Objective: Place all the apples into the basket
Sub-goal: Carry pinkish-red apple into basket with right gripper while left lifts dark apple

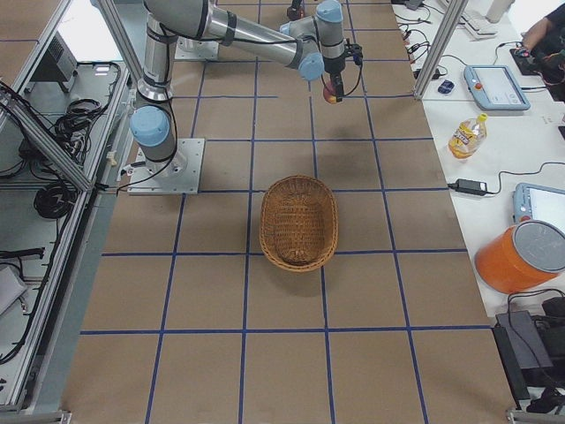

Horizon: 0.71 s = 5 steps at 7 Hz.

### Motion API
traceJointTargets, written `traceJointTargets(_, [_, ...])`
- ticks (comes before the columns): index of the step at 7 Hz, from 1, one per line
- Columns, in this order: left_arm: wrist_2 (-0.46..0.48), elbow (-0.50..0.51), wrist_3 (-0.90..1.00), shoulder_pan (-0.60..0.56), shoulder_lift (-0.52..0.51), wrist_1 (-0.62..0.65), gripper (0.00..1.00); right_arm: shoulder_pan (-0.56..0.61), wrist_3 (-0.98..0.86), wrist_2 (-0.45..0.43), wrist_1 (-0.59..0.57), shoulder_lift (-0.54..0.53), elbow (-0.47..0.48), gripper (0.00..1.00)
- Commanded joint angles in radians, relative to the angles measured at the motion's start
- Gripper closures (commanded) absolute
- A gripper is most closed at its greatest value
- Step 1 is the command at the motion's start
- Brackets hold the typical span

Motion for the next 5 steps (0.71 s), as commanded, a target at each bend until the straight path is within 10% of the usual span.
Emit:
traceJointTargets(1, [-0.002,0.025,-0.052,-0.015,0.026,-0.011,1.0,-0.238,-0.251,0.003,0.004,-0.111,0.124,0.58])
traceJointTargets(5, [-0.045,0.026,-0.606,-0.38,0.106,-0.015,1.0,-0.738,-0.793,0.164,-0.016,-0.16,0.244,0.58])
